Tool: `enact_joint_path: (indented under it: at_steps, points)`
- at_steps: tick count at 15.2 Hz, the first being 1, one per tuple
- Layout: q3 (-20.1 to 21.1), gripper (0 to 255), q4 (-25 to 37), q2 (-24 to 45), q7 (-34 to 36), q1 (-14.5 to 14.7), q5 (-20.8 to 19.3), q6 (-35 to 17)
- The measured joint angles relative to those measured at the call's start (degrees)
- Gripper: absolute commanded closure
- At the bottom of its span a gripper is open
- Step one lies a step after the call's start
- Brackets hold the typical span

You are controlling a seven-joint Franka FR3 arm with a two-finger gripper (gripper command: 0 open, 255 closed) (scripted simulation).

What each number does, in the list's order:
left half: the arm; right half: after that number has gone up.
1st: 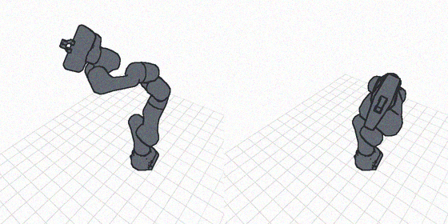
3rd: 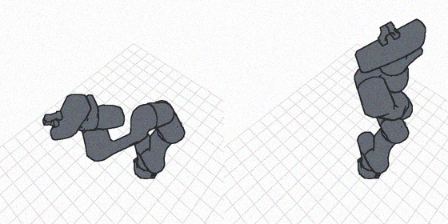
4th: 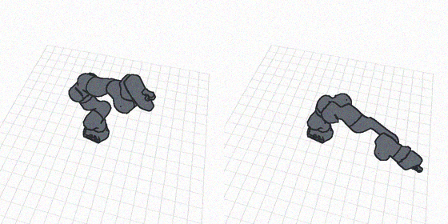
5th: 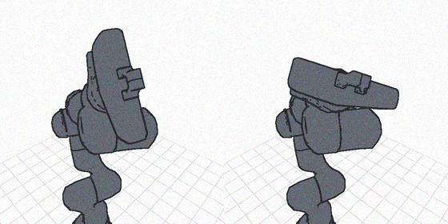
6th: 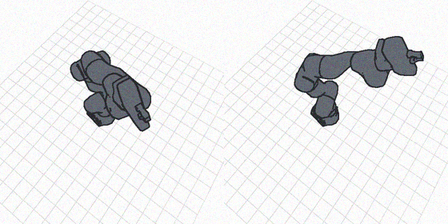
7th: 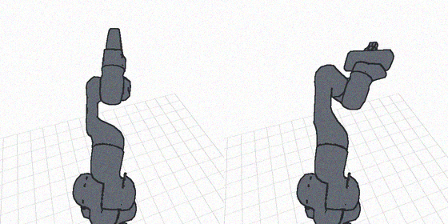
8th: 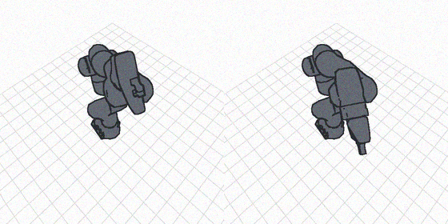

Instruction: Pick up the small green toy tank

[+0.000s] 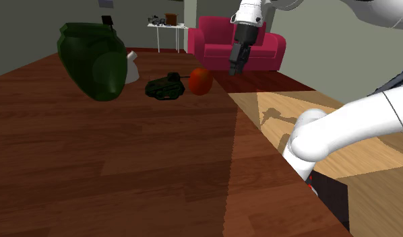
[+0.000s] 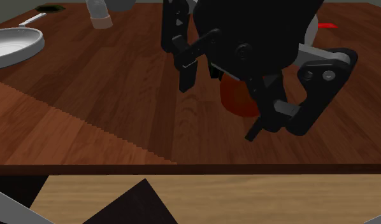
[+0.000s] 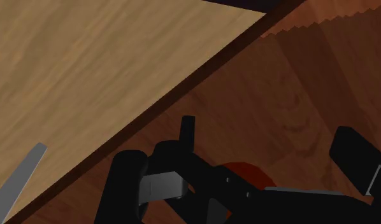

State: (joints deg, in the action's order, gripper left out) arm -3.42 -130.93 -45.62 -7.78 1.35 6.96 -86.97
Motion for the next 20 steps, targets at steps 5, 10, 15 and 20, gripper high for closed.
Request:
enact_joint_path:
  at_steps: [5, 10, 15, 20]
  points:
    - [3.80, 0, 1.02, 2.95, 5.19, -0.26, 1.32, -4.98]
    - [9.99, 0, 4.15, 8.92, 14.07, -1.14, 1.99, -12.75]
    - [15.88, 0, 9.95, 16.73, 23.29, -2.98, 0.09, -19.32]
    - [21.10, 0, 17.02, 24.95, 32.49, -5.24, -4.28, -23.90]
